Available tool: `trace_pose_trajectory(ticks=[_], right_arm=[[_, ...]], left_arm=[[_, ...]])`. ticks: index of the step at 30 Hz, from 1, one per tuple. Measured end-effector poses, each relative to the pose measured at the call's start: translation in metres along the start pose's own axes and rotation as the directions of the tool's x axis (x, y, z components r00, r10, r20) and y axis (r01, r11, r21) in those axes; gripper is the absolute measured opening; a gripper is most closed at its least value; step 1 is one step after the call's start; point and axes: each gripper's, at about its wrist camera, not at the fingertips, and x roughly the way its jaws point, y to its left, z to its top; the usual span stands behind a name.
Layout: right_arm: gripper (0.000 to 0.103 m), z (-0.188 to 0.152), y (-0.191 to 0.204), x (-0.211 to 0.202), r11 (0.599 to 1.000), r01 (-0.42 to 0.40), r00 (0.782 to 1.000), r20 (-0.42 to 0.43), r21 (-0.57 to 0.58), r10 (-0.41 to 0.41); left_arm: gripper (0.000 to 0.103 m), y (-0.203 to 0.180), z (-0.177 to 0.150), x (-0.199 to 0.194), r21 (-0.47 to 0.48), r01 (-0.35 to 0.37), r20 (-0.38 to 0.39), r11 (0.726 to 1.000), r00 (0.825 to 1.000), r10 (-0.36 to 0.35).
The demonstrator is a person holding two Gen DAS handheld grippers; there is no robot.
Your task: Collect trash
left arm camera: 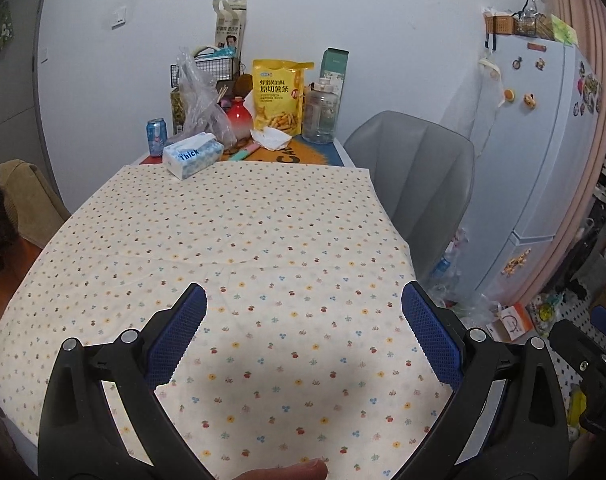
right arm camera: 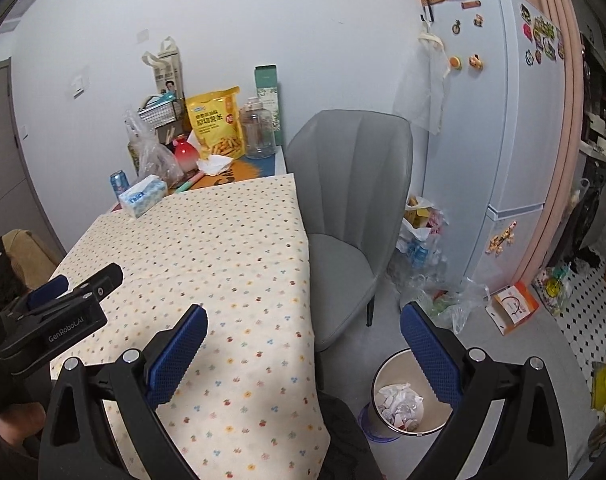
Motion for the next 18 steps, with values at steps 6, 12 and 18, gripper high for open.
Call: trace_pose_trajectory(ticks=[6,12,18], right_arm=[[0.095,-0.002,0.014,-0.023,0.999,-0.028,0.999,0.024,-0.037,0.029],[0.095,-0.003,0.023,-0.038,0.997,-0.053,0.998,0.038,-0.055,0.055],[0.095,-0.004,0.026,-0.052,0.996,-0.058,0.996,0.057,-0.067,0.062]], left_arm=[[0.097,0.009,-0.003,-0.024,-0.008,-0.022,0.027,1.000,0.999,0.022],[0.097,0.019,0.000,-0.046,-0.022,-0.035,0.054,0.999,0.998,0.037],[0.097,0.023,0.000,-0.056,-0.028,-0.040,0.067,0.999,0.997,0.042]])
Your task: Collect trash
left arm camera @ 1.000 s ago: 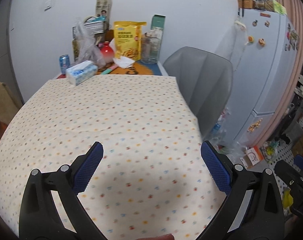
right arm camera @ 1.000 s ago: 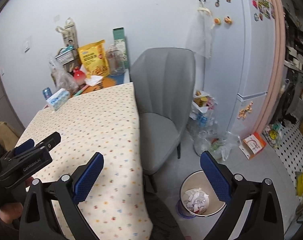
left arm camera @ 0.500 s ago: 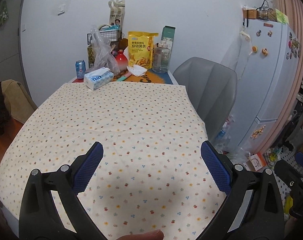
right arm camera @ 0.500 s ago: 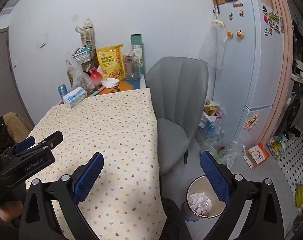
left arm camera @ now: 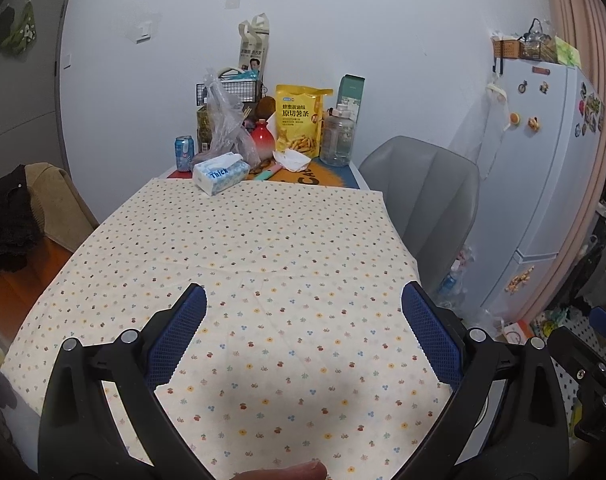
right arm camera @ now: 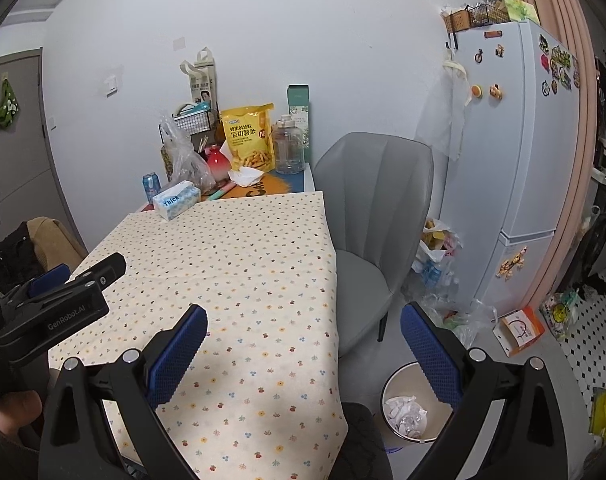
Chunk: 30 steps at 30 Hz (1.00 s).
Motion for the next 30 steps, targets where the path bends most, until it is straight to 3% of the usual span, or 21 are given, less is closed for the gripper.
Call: trace_pose_trajectory(ticks=[30], right_arm=[[0.095,-0.001,0.003,-0.022,0.999,0.018,0.998,0.054,-0.026,-0.017]], left_arm=[[0.097,0.008,-0.010,-0.010,-0.005,-0.005,0.022,1.000,1.000,0.005]])
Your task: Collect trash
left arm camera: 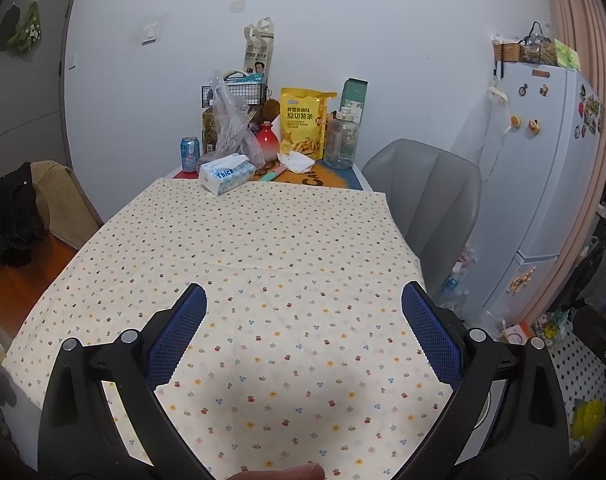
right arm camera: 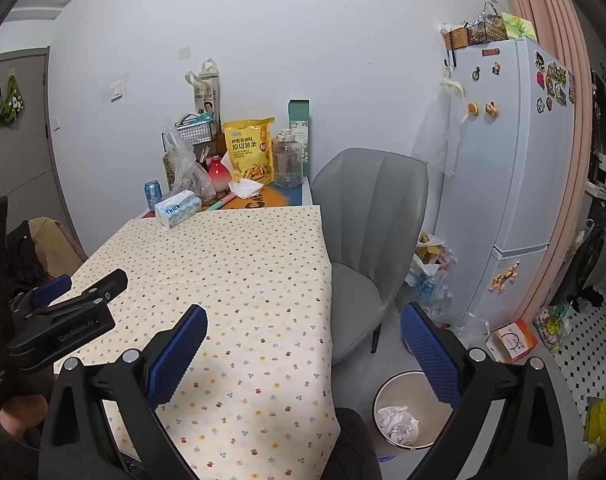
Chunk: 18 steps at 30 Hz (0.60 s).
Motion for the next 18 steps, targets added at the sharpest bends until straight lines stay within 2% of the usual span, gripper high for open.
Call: trace_pose_trajectory(ticks=[18], right_arm=[[0.095,-0.0025,-0.0032,0.0050,1.000,0.002,1.000,-0.018,-0.004,-0.002]], left_arm=[[0.097,0.0005,-0.0038,0.0043,0.004,0.002,-0.019,1.000,1.000,-0.002]])
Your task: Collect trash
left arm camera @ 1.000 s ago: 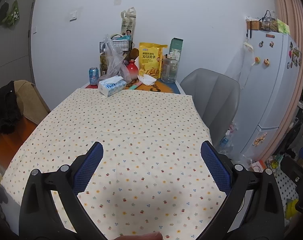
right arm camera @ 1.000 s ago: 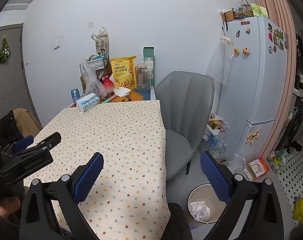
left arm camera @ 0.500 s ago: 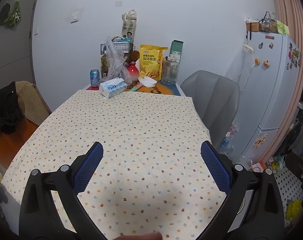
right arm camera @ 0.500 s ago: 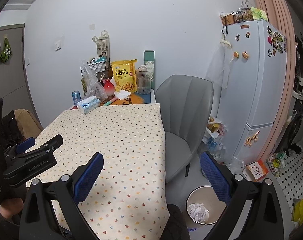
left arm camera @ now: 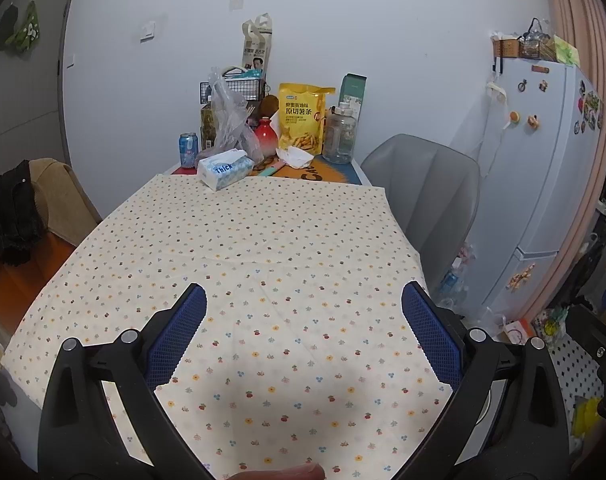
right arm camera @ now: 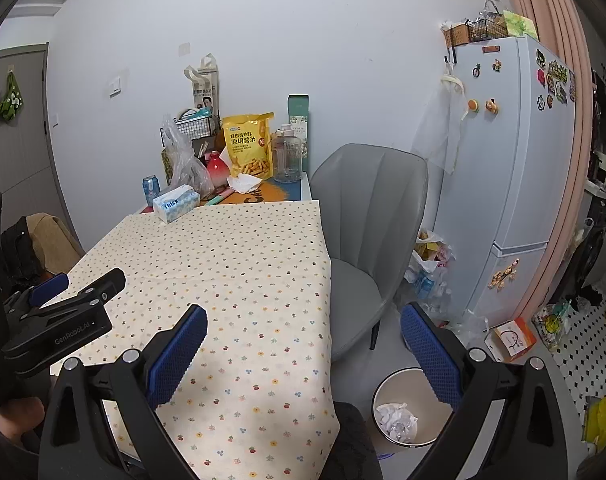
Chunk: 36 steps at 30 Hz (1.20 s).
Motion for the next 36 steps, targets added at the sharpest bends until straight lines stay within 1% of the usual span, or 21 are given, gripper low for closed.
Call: trace_pose_trajectory(ticks=[7,14,27,32,36], right_arm=[[0.095,-0.001,-0.003,0.002,1.000,0.002,1.000,-0.006,0.006,-0.002],[0.095,-0.001,0.002,-0.002,1.000,-0.003,1.000,0.006,-0.004,0.003],[0.095,-0.001,0.004,0.001,1.000,-0.001,1.000,-0.002,-0.008,0.001],[0.095,0.000,0.006,0.004,1.000,0.000,1.000,-0.008,-0.008,0.000],[0.095,0.000,0.006,0.005,1.000,0.001,1.000,-0.008,-0.008,-0.001]], left_arm=[[0.097,0.001,-0.001,0.000,0.000,0.002,-0.008,1.000,1.000,-0.002],[0.097,0.006,0.000,-0.008,-0.008,-0.004,0.010,1.000,1.000,0.004],[0.097,0.010,-0.003,0.001,-0.012,-0.005,-0.013,1.000,1.000,0.005],[0.097,0.011,-0.005,0.004,-0.005,-0.024,-0.013,1.000,1.000,0.023],[0.097,0.009,-0.007,0.006,-0.004,-0.013,-0.022,1.000,1.000,0.013]])
